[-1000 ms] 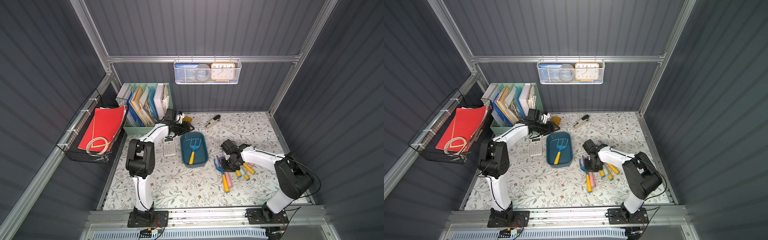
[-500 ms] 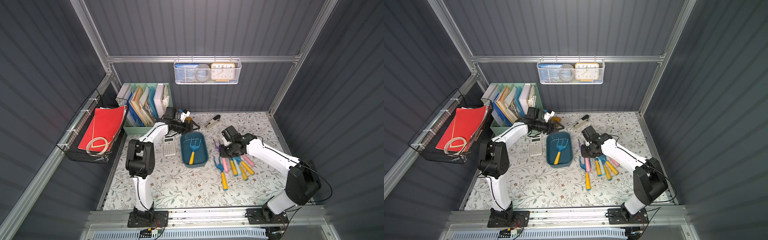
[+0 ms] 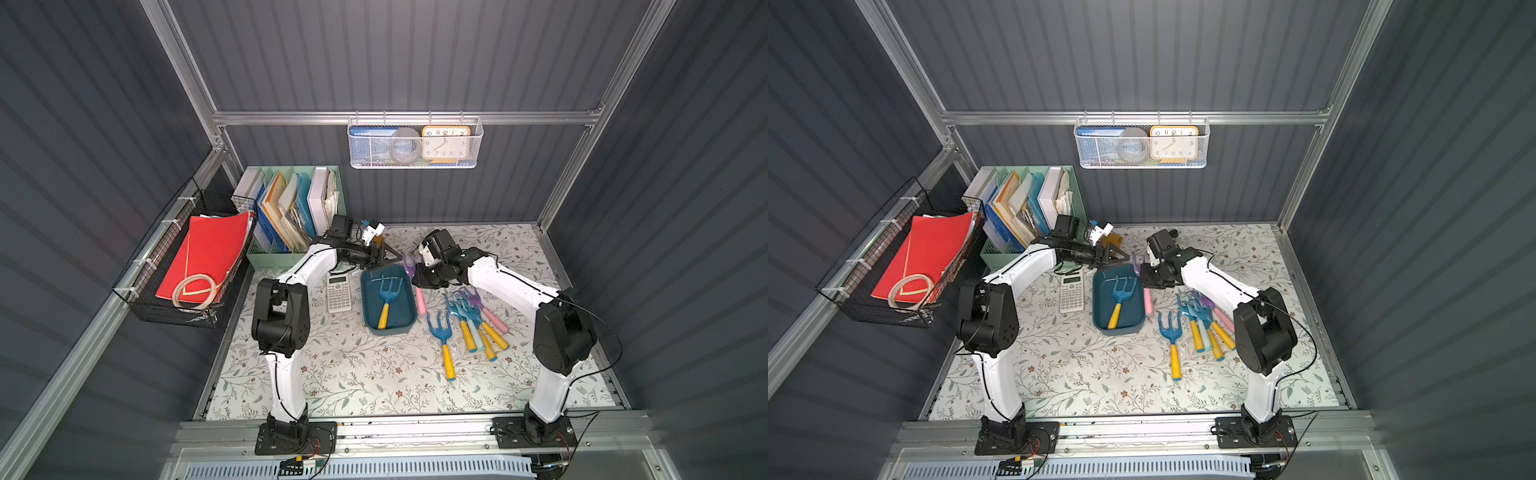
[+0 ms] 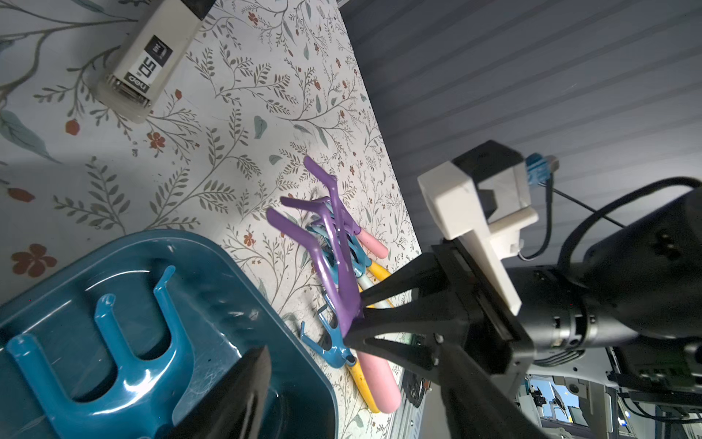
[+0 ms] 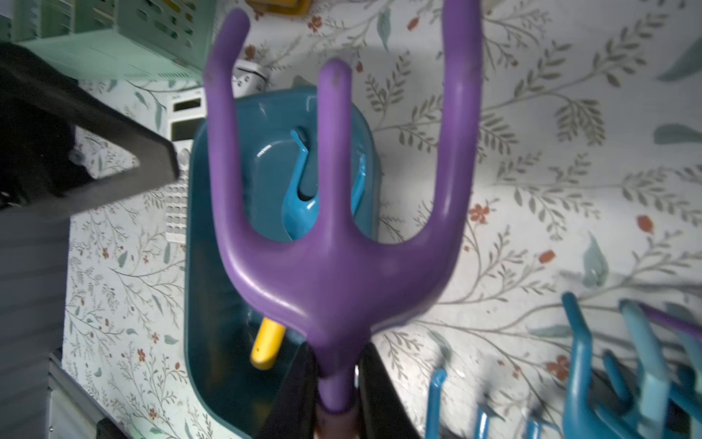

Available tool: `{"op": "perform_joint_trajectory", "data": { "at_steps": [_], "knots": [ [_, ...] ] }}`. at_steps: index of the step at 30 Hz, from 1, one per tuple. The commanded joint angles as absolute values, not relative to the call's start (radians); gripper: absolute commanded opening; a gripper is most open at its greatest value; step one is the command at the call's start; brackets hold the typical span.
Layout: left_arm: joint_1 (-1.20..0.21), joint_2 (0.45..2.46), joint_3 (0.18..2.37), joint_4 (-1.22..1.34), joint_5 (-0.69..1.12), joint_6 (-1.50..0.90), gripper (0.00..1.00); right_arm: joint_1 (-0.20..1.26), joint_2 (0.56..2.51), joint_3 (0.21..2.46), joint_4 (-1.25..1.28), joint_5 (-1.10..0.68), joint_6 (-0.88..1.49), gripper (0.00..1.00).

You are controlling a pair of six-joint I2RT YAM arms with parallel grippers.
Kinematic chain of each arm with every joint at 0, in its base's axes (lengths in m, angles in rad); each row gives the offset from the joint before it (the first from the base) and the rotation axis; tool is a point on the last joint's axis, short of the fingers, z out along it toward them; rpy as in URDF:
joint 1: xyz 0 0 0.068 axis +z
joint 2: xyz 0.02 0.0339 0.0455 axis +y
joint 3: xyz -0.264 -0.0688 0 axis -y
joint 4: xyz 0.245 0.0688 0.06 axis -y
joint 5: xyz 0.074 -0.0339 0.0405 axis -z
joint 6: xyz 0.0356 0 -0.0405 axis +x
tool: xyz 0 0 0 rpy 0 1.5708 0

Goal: Put the rake into the storage box
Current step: Pick up the rake at the center of the board, then place the rake in the storage box.

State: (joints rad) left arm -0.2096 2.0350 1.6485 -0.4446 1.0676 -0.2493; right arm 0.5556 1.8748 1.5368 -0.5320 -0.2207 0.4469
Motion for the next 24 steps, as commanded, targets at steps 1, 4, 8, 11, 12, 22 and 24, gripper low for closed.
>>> {"op": "perform_joint_trajectory", "data": {
  "at_steps": [1, 4, 8, 11, 12, 22, 24],
  "knots": [
    [-0.204, 2.070, 1.680, -0.480, 1.074, -0.229, 0.74, 0.578, 1.887, 1.584, -0.510, -0.308, 0.427, 0.01],
    [-0.204, 2.081, 1.688, -0.482, 1.053, -0.233, 0.70, 0.599, 1.898, 1.594, -0.499, -0.316, 0.403, 0.01],
    [-0.204, 2.098, 1.695, -0.476, 1.032, -0.250, 0.62, 0.618, 1.923, 1.625, -0.513, -0.319, 0.373, 0.01],
    [-0.202, 2.103, 1.693, -0.476, 1.013, -0.263, 0.29, 0.619, 1.944, 1.638, -0.525, -0.281, 0.382, 0.01],
    [-0.201, 2.101, 1.690, -0.473, 1.012, -0.265, 0.19, 0.620, 1.951, 1.638, -0.523, -0.266, 0.387, 0.01],
    [-0.198, 2.106, 1.675, -0.471, 0.961, -0.272, 0.00, 0.617, 1.961, 1.627, -0.525, -0.097, 0.449, 0.45],
    [-0.197, 2.109, 1.668, -0.477, 0.948, -0.264, 0.00, 0.617, 1.946, 1.610, -0.527, -0.036, 0.458, 0.48]
  ]
}}
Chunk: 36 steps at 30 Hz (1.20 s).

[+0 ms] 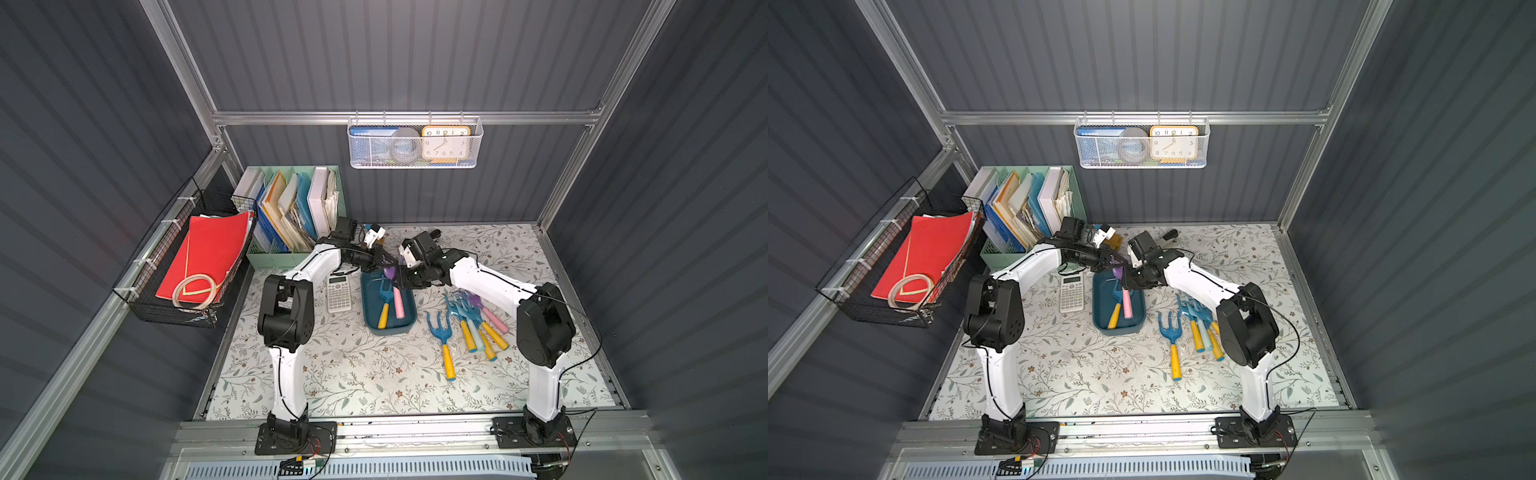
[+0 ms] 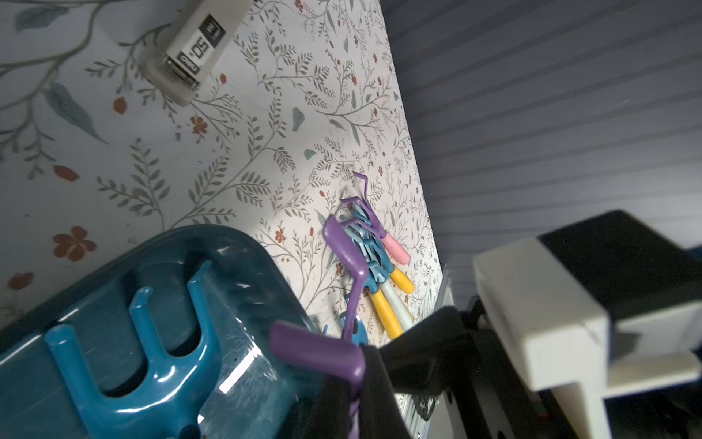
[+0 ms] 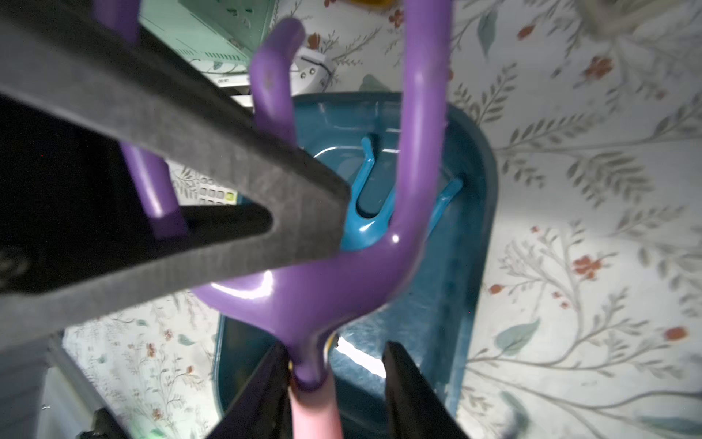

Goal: Put the rake into the storage box
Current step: Place the rake in the storage box.

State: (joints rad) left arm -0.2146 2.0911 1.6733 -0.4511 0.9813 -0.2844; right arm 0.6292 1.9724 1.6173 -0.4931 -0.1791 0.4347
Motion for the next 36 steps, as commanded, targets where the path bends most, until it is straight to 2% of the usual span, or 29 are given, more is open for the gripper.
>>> {"op": "perform_joint_trajectory", "data": {
  "at_steps": [1, 10, 18, 19, 20, 23, 24, 27, 33, 36],
  "knots": [
    [-0.197, 2.109, 1.665, -0.488, 0.939, -0.248, 0.00, 0.617, 1.939, 1.601, -0.527, -0.012, 0.457, 0.48],
    [-0.200, 2.090, 1.573, -0.529, 0.879, -0.190, 0.00, 0.606, 1.928, 1.563, -0.561, 0.043, 0.463, 0.48],
    [-0.218, 2.164, 1.630, -0.583, 0.902, -0.187, 0.02, 0.605, 1.881, 1.494, -0.559, 0.071, 0.465, 0.48],
    [-0.219, 2.172, 1.637, -0.593, 0.901, -0.186, 0.08, 0.606, 1.874, 1.482, -0.553, 0.075, 0.465, 0.48],
    [-0.219, 2.176, 1.641, -0.599, 0.901, -0.186, 0.20, 0.605, 1.869, 1.474, -0.553, 0.079, 0.467, 0.48],
    [-0.219, 2.174, 1.647, -0.628, 0.901, -0.171, 0.67, 0.605, 1.862, 1.454, -0.547, 0.075, 0.469, 0.48],
    [-0.219, 2.166, 1.647, -0.633, 0.882, -0.169, 0.75, 0.606, 1.860, 1.448, -0.550, 0.071, 0.467, 0.48],
    [-0.219, 2.132, 1.660, -0.638, 0.791, -0.188, 0.78, 0.607, 1.849, 1.428, -0.597, 0.050, 0.440, 0.49],
    [-0.232, 2.214, 1.930, -0.967, 0.271, -0.340, 0.76, 0.628, 1.742, 1.229, -0.677, 0.013, 0.431, 0.51],
    [-0.242, 2.240, 2.007, -1.039, 0.205, -0.386, 0.76, 0.640, 1.656, 1.113, -0.696, 0.005, 0.456, 0.51]
  ]
}}
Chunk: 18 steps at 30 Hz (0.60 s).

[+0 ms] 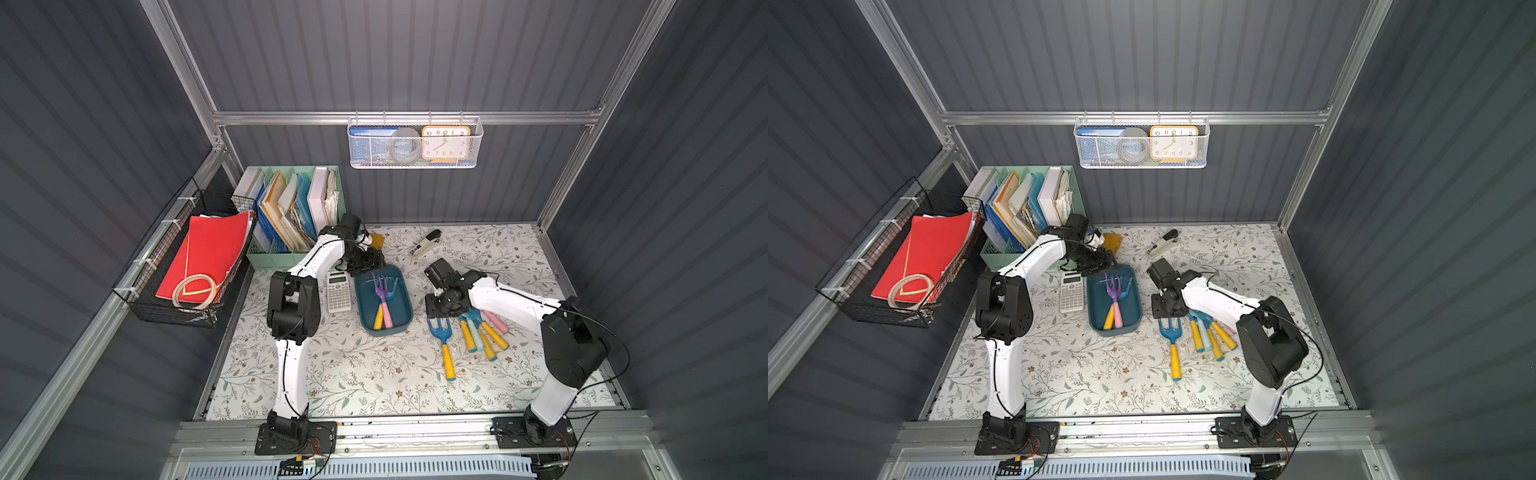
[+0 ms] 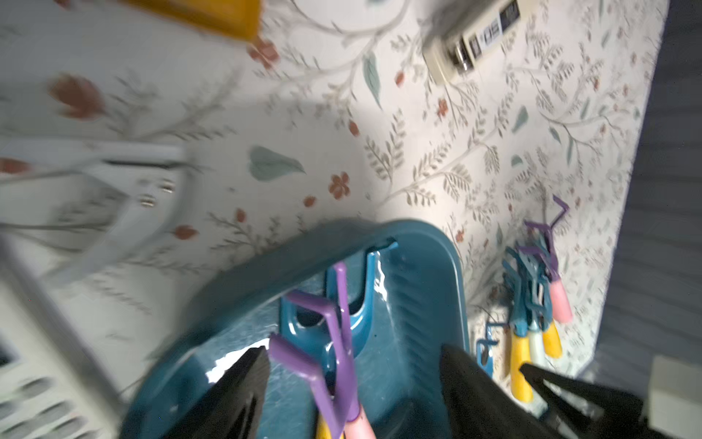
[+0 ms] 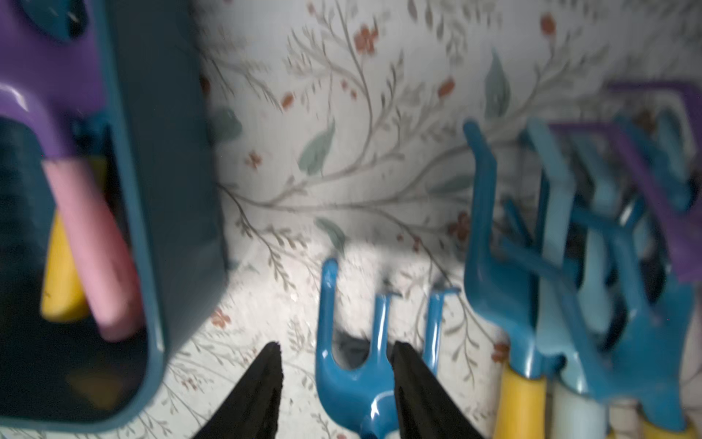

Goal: Put the rake into the storage box
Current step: Place the rake in the storage box, then pick up the rake at the center of the board.

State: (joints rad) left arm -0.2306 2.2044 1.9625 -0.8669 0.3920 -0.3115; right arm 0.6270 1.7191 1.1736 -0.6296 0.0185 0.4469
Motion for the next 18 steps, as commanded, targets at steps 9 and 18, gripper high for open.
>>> {"op": "perform_joint_trajectory", "data": {
  "at_steps": [9, 18],
  "knots": [
    [-0.259, 2.176, 1.988, -0.904, 0.154, -0.447, 0.76, 0.703, 1.545, 0.919, -0.671, -0.066, 0.544, 0.51],
    [-0.259, 2.163, 1.947, -0.873, 0.194, -0.467, 0.79, 0.769, 1.621, 0.902, -0.681, -0.040, 0.555, 0.38]
  ]
}}
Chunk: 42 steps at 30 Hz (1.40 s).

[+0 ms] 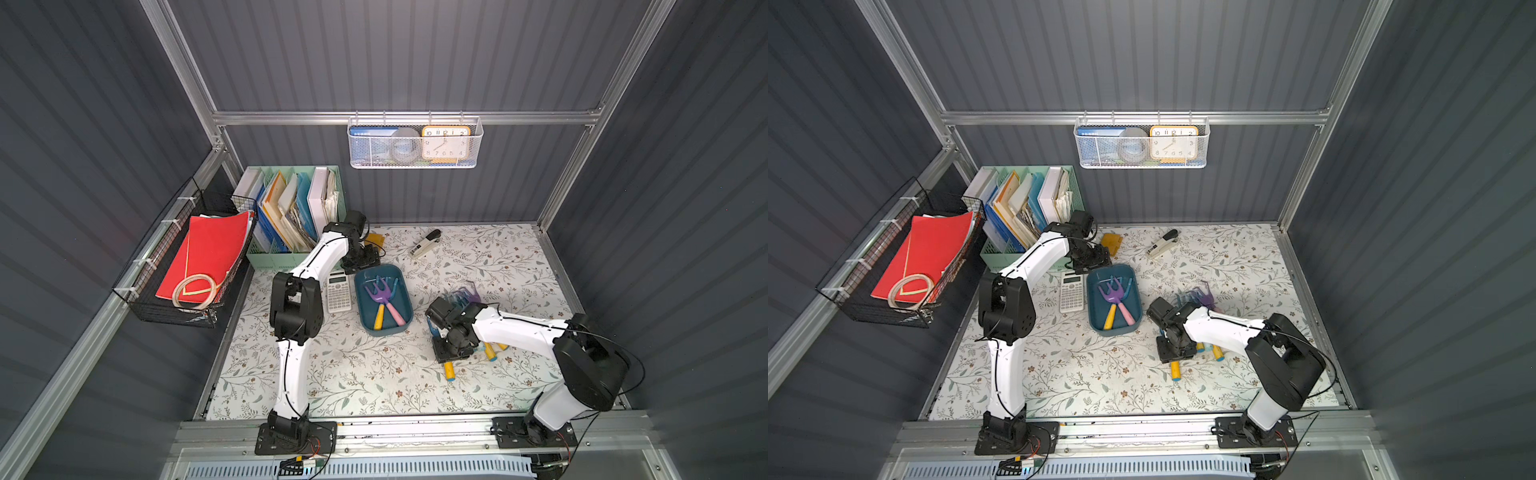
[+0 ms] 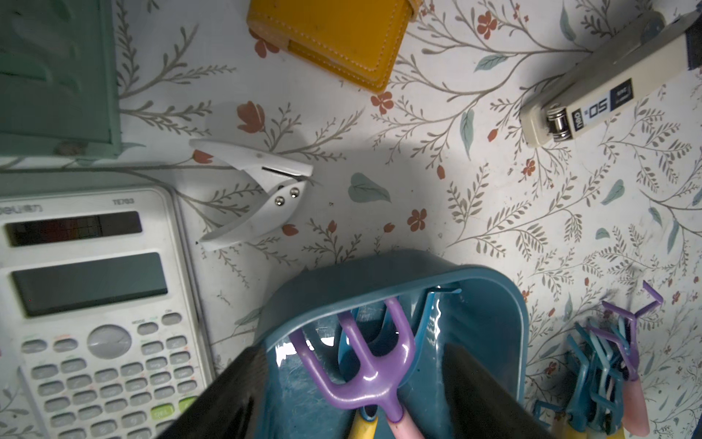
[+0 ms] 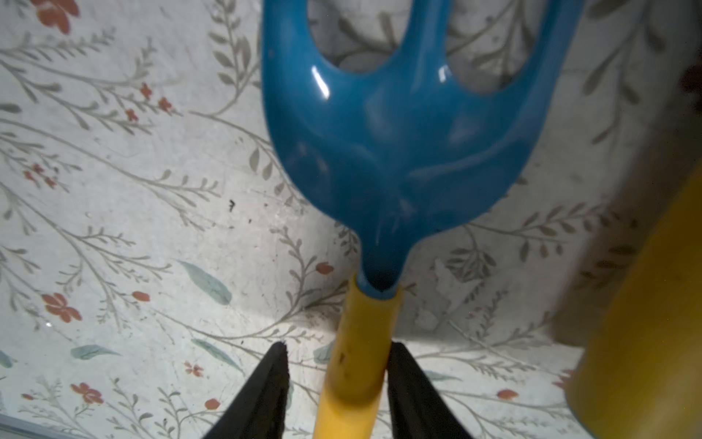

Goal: Put the rake into the storage box
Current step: Pick up the rake at the center of the board.

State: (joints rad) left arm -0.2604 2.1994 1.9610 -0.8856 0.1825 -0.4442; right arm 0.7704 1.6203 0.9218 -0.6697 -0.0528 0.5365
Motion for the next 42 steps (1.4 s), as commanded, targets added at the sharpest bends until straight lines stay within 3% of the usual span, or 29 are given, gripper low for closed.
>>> {"op": "perform_joint_trajectory", "data": {
  "at_steps": [1, 4, 8, 13, 28, 33, 42],
  "knots": [
    [-0.259, 2.162, 1.944, -0.867, 0.201, -0.466, 0.79, 0.767, 1.616, 0.892, -0.673, -0.040, 0.558, 0.33],
    [-0.259, 2.155, 1.929, -0.846, 0.239, -0.457, 0.81, 0.763, 1.605, 0.880, -0.648, -0.026, 0.565, 0.12],
    [-0.256, 2.141, 1.896, -0.807, 0.372, -0.437, 0.90, 0.728, 1.629, 0.954, -0.635, -0.043, 0.532, 0.01],
    [-0.252, 2.135, 1.872, -0.765, 0.610, -0.377, 0.96, 0.648, 1.649, 1.138, -0.664, -0.051, 0.480, 0.00],
    [-0.230, 2.050, 1.771, -0.628, 0.984, -0.260, 0.90, 0.584, 1.733, 1.398, -0.639, -0.186, 0.364, 0.01],
    [-0.229, 2.009, 1.729, -0.584, 1.072, -0.230, 0.89, 0.584, 1.788, 1.461, -0.631, -0.222, 0.365, 0.01],
    [-0.229, 2.075, 1.768, -0.623, 1.077, -0.254, 0.82, 0.608, 1.822, 1.541, -0.562, -0.336, 0.360, 0.02]
  ]
}}
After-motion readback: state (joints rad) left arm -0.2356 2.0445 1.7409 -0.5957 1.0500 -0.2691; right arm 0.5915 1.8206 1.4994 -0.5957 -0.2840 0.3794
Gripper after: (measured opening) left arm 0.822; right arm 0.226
